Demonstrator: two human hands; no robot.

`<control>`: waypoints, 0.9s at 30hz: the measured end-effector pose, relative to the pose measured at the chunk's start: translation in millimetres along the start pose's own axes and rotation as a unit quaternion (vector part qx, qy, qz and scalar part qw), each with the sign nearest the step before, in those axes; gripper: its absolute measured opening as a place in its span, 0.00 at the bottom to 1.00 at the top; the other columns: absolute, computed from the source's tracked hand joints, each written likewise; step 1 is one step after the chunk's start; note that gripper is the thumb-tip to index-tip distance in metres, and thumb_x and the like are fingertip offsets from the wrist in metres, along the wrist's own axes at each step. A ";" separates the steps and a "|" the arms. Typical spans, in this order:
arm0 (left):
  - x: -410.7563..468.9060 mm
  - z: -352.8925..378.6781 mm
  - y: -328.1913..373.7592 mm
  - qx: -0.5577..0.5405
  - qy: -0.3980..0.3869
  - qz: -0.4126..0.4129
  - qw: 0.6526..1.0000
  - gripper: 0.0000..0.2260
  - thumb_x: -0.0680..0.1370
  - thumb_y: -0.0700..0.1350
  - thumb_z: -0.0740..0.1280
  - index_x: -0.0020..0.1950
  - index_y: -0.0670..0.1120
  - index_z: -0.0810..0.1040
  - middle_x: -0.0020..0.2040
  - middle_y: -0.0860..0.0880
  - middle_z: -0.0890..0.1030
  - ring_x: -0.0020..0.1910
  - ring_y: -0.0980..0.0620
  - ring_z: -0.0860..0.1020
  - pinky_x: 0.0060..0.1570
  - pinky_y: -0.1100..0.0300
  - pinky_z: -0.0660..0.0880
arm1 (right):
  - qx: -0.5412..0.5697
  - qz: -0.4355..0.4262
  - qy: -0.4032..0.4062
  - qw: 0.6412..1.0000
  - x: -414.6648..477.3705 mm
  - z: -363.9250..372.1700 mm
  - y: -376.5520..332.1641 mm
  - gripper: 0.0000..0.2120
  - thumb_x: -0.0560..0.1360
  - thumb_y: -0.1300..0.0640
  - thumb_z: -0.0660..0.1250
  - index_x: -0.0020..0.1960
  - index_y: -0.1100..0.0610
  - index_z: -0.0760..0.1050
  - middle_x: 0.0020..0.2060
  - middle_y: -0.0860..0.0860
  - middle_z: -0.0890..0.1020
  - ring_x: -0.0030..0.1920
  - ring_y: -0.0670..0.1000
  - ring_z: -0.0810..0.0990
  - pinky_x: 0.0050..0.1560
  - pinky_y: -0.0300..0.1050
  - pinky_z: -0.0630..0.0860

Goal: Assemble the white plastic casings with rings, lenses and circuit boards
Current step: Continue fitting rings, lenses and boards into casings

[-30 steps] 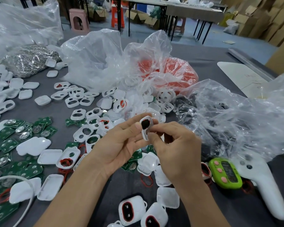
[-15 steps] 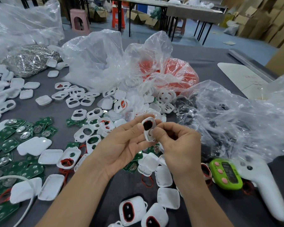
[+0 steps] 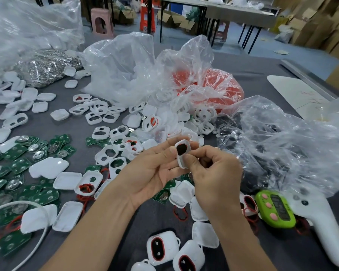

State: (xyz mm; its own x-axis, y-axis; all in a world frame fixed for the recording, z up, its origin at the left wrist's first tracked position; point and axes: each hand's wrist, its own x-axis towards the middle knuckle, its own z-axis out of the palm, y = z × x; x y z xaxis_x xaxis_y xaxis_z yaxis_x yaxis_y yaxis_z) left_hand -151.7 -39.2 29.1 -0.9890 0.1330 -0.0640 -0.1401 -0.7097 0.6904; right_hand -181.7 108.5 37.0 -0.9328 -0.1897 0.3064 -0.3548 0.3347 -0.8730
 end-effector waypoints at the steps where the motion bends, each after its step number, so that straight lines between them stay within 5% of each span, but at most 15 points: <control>1: -0.5 -0.4 0.4 0.001 -0.007 -0.002 1.000 0.15 0.72 0.43 0.76 0.59 0.45 0.86 0.66 0.38 0.81 0.62 0.43 0.82 0.58 0.52 0.82 | -0.002 0.008 0.000 1.000 0.6 -1.0 0.1 0.09 0.71 0.56 0.80 0.35 0.48 0.83 0.23 0.39 0.74 0.24 0.43 0.70 0.26 0.32 0.66; 3: -2.1 -0.9 1.0 -0.007 -0.024 -0.004 1.000 0.19 0.71 0.44 0.79 0.61 0.44 0.85 0.67 0.38 0.80 0.63 0.43 0.82 0.56 0.53 0.82 | 0.022 0.032 0.011 0.999 2.6 -3.3 0.8 0.08 0.67 0.53 0.82 0.36 0.48 0.83 0.22 0.44 0.74 0.24 0.43 0.67 0.24 0.41 0.67; 6: -3.5 -1.7 0.9 -0.012 -0.037 -0.004 0.999 0.22 0.71 0.45 0.80 0.64 0.43 0.83 0.67 0.39 0.80 0.63 0.43 0.82 0.56 0.53 0.82 | 0.069 0.092 0.025 0.993 5.6 -7.4 -0.4 0.19 0.60 0.49 0.83 0.38 0.52 0.73 0.29 0.46 0.73 0.29 0.47 0.67 0.28 0.49 0.71; 9: -4.0 -3.2 1.1 -0.019 -0.059 -0.002 0.998 0.21 0.72 0.45 0.79 0.64 0.42 0.83 0.67 0.38 0.80 0.65 0.42 0.80 0.57 0.51 0.81 | 0.217 0.179 -0.075 0.957 11.7 -10.9 -0.7 0.19 0.66 0.62 0.82 0.42 0.53 0.71 0.36 0.49 0.77 0.35 0.47 0.74 0.33 0.39 0.75; 13: -3.5 -6.0 -0.7 0.001 -0.065 0.005 0.998 0.21 0.72 0.46 0.79 0.64 0.43 0.83 0.65 0.39 0.81 0.64 0.43 0.81 0.63 0.44 0.79 | 0.313 0.216 -0.161 0.911 12.0 -11.2 -4.2 0.11 0.76 0.70 0.72 0.47 0.58 0.72 0.38 0.54 0.79 0.38 0.50 0.80 0.37 0.40 0.80; 16: -3.2 -6.2 -0.4 0.000 -0.070 0.013 0.997 0.20 0.73 0.46 0.78 0.64 0.43 0.83 0.65 0.40 0.81 0.64 0.43 0.81 0.61 0.45 0.80 | 0.301 0.223 -0.132 0.918 9.1 -6.8 -10.3 0.10 0.77 0.69 0.70 0.47 0.57 0.72 0.39 0.55 0.80 0.40 0.51 0.81 0.36 0.42 0.81; 21: -2.6 -5.9 0.9 -0.018 -0.074 0.014 0.997 0.19 0.75 0.44 0.76 0.65 0.41 0.82 0.65 0.39 0.81 0.65 0.41 0.80 0.55 0.49 0.82 | 0.240 0.198 -0.100 0.945 2.4 0.0 -12.1 0.05 0.78 0.59 0.72 0.51 0.56 0.76 0.42 0.56 0.81 0.43 0.54 0.81 0.51 0.62 0.82; 25: -1.2 -9.3 4.1 -0.031 -0.048 0.017 0.998 0.20 0.74 0.43 0.78 0.65 0.39 0.82 0.66 0.37 0.80 0.65 0.40 0.80 0.57 0.49 0.82 | 0.346 0.256 -0.074 0.900 10.1 -8.9 -13.4 0.04 0.80 0.62 0.67 0.51 0.61 0.81 0.43 0.57 0.85 0.40 0.51 0.83 0.41 0.46 0.84; 27: -1.8 -12.3 8.9 -0.048 -0.034 0.024 0.998 0.17 0.76 0.42 0.75 0.64 0.39 0.83 0.66 0.36 0.80 0.66 0.38 0.80 0.56 0.49 0.82 | 0.347 0.234 -0.015 0.908 17.6 -18.3 -7.9 0.07 0.81 0.62 0.67 0.45 0.60 0.81 0.39 0.57 0.85 0.36 0.51 0.82 0.38 0.42 0.81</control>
State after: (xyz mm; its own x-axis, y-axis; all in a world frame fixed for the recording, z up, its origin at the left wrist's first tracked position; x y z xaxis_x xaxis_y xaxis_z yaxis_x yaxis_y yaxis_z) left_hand -151.7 -54.3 26.4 -0.9898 0.1416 0.0180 -0.1003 -0.7795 0.6183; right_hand -196.4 119.4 56.2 -0.9656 -0.2048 -0.1606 0.2142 -0.2749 -0.9373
